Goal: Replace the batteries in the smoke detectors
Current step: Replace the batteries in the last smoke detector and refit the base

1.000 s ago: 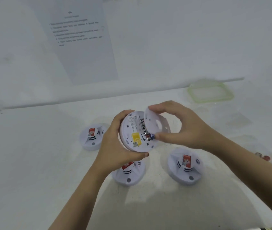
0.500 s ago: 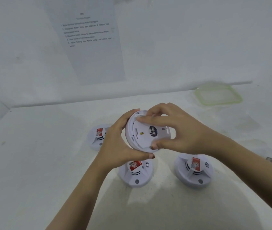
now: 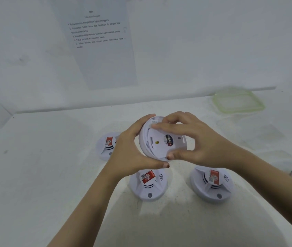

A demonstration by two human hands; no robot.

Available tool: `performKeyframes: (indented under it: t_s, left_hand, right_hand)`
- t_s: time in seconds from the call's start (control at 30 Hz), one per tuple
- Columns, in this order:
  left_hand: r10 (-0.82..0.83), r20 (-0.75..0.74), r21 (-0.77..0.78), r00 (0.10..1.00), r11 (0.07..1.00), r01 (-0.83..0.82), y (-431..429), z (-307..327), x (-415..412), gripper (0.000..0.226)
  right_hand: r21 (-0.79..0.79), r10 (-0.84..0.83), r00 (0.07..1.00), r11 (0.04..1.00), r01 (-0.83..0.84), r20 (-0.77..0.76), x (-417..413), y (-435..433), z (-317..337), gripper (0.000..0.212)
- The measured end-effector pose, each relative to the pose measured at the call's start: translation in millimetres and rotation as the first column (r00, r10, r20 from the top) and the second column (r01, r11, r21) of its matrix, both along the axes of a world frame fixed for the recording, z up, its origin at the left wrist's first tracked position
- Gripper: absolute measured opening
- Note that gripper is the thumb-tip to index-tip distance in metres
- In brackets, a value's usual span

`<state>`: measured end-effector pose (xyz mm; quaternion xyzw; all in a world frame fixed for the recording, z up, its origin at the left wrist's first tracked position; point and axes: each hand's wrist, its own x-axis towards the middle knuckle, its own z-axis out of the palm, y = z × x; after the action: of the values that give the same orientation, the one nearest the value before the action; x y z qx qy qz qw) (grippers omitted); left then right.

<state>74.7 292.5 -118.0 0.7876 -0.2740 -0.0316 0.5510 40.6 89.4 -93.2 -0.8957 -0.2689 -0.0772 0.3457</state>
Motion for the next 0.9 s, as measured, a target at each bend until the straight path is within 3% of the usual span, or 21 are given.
performKeyframes:
  t_s: [0.23,0.5,0.73,0.9]
  left_hand:
    - [0.003,0.007,0.016,1.000,1.000,-0.003,-0.5,-0.2,0.8,0.100]
    - [-0.024,0.028,0.074,0.999,0.997,0.022,-0.7,2.3,1.2,0.104]
    - [-0.046,0.032,0.052,0.998,0.998,0.044,-0.4,5.3,1.8,0.101]
    - [-0.026,0.051,0.057,0.998,0.998,0.023,-0.5,6.7,0.7,0.102]
  right_hand:
    - [-0.096,-0.036,0.990,0.994,0.050,0.138,-0.5,-4.1,6.3,0.059]
    - [-0.145,0.015,0.997,0.989,-0.003,0.082,-0.4,-0.4,10.6,0.056]
    - [-0.082,0.025,0.998,0.996,-0.021,0.051,2.4,-0.1,12.5,0.054]
    - [-0.113,0.006,0.987,0.994,0.012,0.162,1.6,-2.3,8.5,0.057]
